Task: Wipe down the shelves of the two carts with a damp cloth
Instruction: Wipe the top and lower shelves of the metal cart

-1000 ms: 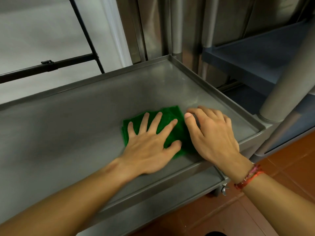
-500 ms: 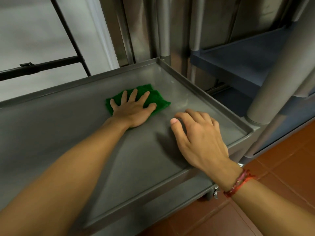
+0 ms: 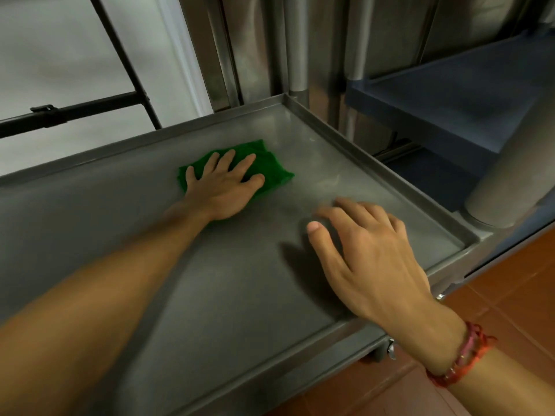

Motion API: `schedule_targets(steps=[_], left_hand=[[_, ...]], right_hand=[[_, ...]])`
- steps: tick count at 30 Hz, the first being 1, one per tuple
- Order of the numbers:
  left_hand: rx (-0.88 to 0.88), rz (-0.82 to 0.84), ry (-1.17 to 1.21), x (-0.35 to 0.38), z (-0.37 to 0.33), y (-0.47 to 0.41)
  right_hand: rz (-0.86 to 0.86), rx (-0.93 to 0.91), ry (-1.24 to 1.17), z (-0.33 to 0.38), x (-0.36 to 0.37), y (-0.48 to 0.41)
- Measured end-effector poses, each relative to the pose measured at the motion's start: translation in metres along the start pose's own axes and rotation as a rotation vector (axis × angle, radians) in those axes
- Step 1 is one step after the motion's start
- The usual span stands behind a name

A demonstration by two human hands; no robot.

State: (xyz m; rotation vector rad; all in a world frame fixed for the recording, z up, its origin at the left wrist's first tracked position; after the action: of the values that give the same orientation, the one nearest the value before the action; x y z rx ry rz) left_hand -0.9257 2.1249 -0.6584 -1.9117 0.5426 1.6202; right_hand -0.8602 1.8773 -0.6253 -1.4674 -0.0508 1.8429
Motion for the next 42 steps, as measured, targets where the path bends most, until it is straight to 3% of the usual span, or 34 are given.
schedule_targets(steps=[12, 18, 27, 42], left_hand=[[-0.193, -0.058, -0.05, -0.001, 0.063, -0.103], [-0.165, -0.027, -0.039, 0.001, 0.053, -0.092], [0.06, -0.002, -0.01, 0.006, 0.004, -0.028], [-0.063, -0.032, -0.008, 0.015, -0.001, -0.131]], right_hand=[[-0.116, -0.005, -0.037, 0.002, -0.006, 0.001], [-0.091, 0.014, -0.049, 0.0, -0.005, -0.001], [-0.036, 0.004, -0.023, 0.005, -0.003, 0.0], [-0.016, -0.011, -0.013, 0.002, 0.002, -0.002]])
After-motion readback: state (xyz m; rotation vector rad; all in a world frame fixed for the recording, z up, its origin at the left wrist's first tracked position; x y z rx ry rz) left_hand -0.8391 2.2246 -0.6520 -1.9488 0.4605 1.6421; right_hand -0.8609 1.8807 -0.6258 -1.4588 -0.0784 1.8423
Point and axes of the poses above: each hand's wrist, its own y-axis away from the middle knuckle, its own x-axis out of the palm, z = x × y, the point moved 10 cm from there along -y, towards the middle knuckle, and after that the axes turned 14 degrees about -z, right-handed, at the moved point
